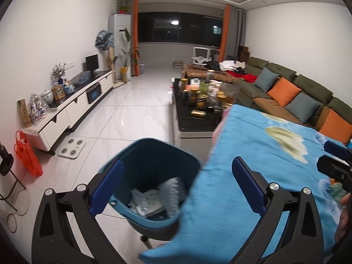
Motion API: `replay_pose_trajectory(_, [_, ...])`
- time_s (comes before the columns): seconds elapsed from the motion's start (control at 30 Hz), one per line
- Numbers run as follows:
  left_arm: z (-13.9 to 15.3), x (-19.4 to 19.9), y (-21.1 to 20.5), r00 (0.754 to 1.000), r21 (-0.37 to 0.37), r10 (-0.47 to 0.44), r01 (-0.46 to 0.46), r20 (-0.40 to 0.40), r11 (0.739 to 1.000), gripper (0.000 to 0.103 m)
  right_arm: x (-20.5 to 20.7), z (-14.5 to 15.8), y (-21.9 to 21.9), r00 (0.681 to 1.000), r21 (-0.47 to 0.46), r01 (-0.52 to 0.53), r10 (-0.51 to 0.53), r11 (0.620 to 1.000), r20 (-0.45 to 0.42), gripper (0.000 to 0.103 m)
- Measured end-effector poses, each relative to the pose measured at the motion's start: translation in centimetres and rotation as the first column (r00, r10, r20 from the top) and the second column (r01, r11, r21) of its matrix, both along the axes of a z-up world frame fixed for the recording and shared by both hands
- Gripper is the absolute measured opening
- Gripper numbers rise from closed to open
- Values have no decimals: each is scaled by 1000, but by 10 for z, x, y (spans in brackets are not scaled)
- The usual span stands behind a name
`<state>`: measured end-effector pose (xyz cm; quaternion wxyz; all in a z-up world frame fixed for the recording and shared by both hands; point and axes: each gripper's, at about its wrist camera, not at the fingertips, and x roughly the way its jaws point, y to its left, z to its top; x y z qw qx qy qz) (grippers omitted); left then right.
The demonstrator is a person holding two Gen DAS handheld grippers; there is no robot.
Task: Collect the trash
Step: 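Return both tools to the table, then grasp the gold snack wrapper with the right tool while the left tool grasps the clear wrapper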
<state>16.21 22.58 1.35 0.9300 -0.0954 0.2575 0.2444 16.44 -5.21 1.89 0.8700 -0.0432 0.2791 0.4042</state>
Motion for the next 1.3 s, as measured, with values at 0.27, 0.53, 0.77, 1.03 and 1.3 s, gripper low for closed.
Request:
replay_pose_trajectory(0.27, [23, -14, -90, 982, 30, -161, 159, 102, 987, 97, -34, 2, -87, 985, 52, 140, -144, 989, 97, 96])
replay_pose_trajectory(0.53, [31, -38, -188, 916, 97, -339, 325, 213, 941, 97, -82, -4, -182, 908, 104, 337, -352, 936, 226, 96])
replay_pose_trajectory(0.77, [31, -49, -234, 860, 130, -442, 422, 255, 897, 97, -103, -14, -230, 851, 92, 447, -455, 890, 263, 96])
replay_pose_trajectory(1.03, [21, -37, -260, 821, 109, -524, 513, 228, 851, 97, -104, -26, -265, 819, 89, 521, -526, 849, 228, 96])
replay_pose_trajectory(1.3, [12, -5, -266, 802, 107, -566, 556, 191, 824, 97, -80, -40, -279, 805, 70, 575, -579, 815, 130, 96])
